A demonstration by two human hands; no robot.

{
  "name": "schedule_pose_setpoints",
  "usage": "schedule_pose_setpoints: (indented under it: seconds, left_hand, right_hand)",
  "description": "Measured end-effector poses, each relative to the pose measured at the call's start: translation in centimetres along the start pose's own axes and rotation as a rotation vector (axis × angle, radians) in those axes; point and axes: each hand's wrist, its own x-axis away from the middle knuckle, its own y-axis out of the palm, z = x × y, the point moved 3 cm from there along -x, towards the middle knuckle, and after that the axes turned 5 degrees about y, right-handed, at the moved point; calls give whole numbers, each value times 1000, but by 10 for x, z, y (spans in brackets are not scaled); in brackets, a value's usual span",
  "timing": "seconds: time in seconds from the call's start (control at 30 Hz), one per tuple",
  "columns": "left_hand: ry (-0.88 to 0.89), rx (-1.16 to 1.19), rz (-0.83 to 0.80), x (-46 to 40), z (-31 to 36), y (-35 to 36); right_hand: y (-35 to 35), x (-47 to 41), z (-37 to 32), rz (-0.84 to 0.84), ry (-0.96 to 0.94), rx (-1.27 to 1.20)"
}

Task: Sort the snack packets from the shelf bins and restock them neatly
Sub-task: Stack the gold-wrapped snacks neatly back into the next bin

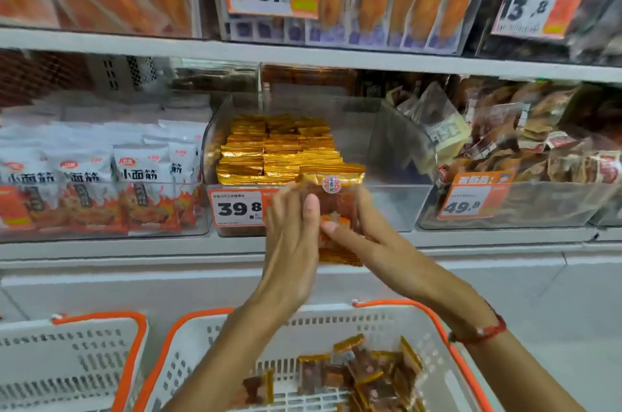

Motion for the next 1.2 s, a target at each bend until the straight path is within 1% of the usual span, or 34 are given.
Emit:
schedule_pose_setpoints:
  seconds: [0.1, 0.2, 0.27, 0.3, 0.37, 0.4, 0.5, 0.57, 0.63, 0.73, 0.93, 1.0, 1.07, 1.13, 1.2]
  left_hand:
    - [113, -203, -31, -37, 13, -1]
    - [225, -462, -133, -70, 15, -8]
    - [180, -673, -206, -91, 4, -20]
    - [160, -793, -256, -99, -4, -25]
    - [139, -976, -355, -109, -18, -29]
    - [115, -1012, -392, -111, -23, -29]
    - [50, -1024, -436, -114, -31, -27]
    - [41, -1031, -433, -113, -33, -26]
    - [60, -1032, -401, -113, -31, -27]
    - [46, -1052, -393, -111, -28, -26]
    - [35, -1105, -371, -109, -24, -24]
    - [23, -1091, -368, -109, -23, -24]
    - [20, -1085, -363, -109, -23, -25]
    - [12, -1079, -371, -110, -24, -26]
    - [13, -1079, -377, -110, -24, -26]
  right_hand:
    - [-26, -15, -18, 93, -31, 4]
    - [-53, -24, -22, 280, -73, 44]
    - [-72, -34, -21, 401, -100, 123]
    - [-79, -43, -22, 432, -108, 177]
    - [-91, -68, -16, 453, -77, 259]
    - [-97, -84, -7, 456, -21, 265]
    - [-111, -135, 20, 487, 148, 211]
    - [-115, -167, 37, 490, 265, 147]
    - [-122, -199, 61, 449, 385, 129]
    - [-134, -235, 102, 336, 532, 112]
    - [-140, -255, 139, 254, 628, 43]
    - [-149, -263, 163, 307, 665, 162]
    - [-158, -268, 181, 428, 657, 273]
    - [-156, -265, 176, 493, 603, 318]
    - [-151, -260, 158, 504, 563, 306]
